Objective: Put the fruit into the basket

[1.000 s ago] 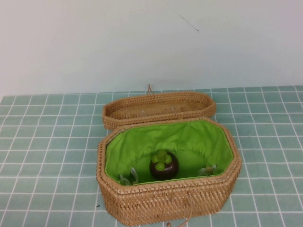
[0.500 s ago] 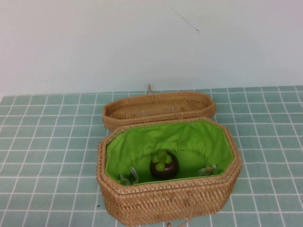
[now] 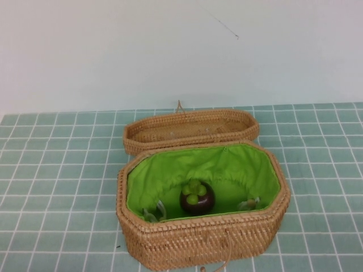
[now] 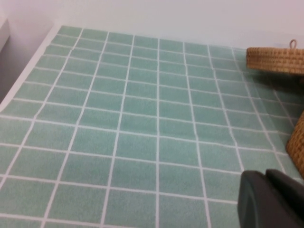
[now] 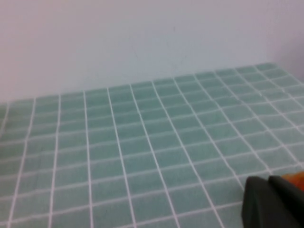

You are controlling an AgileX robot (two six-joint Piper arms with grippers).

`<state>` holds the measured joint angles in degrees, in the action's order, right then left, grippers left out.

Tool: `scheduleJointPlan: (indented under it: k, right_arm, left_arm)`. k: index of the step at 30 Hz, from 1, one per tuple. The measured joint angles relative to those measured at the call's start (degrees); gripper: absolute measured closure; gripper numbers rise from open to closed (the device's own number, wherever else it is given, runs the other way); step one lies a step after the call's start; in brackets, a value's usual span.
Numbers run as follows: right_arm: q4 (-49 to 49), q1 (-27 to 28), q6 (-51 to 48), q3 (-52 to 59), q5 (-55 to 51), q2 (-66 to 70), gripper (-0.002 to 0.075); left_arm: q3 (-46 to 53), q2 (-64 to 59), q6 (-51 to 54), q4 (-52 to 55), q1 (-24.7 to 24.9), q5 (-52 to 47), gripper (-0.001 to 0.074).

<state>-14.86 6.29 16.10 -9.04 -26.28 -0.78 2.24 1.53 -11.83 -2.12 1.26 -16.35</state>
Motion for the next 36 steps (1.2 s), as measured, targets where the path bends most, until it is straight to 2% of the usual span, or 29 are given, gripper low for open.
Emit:
scheduleJointPlan:
  k: [5, 15, 24, 36]
  right_arm:
    - [-1.44, 0.00, -3.87, 3.06, 2.26, 0.00, 0.0728]
    - [-2.68, -0.22, -4.09, 9.07, 11.94, 0.00, 0.0728]
    - [-2.95, -0.22, -5.13, 9.18, 6.57, 0.00, 0.0728]
    - [-1.61, -0.22, -4.11, 9.18, 7.46, 0.00, 0.0728]
  left_arm:
    - [0.00, 0.00, 0.00, 0.00, 0.00, -0.43, 0.0734]
    - [0.00, 0.00, 0.00, 0.00, 0.00, -0.53, 0.0734]
    - [0.00, 0.00, 0.00, 0.00, 0.00, -0.65, 0.0734]
    - [0.00, 0.00, 0.00, 0.00, 0.00, -0.65, 0.0734]
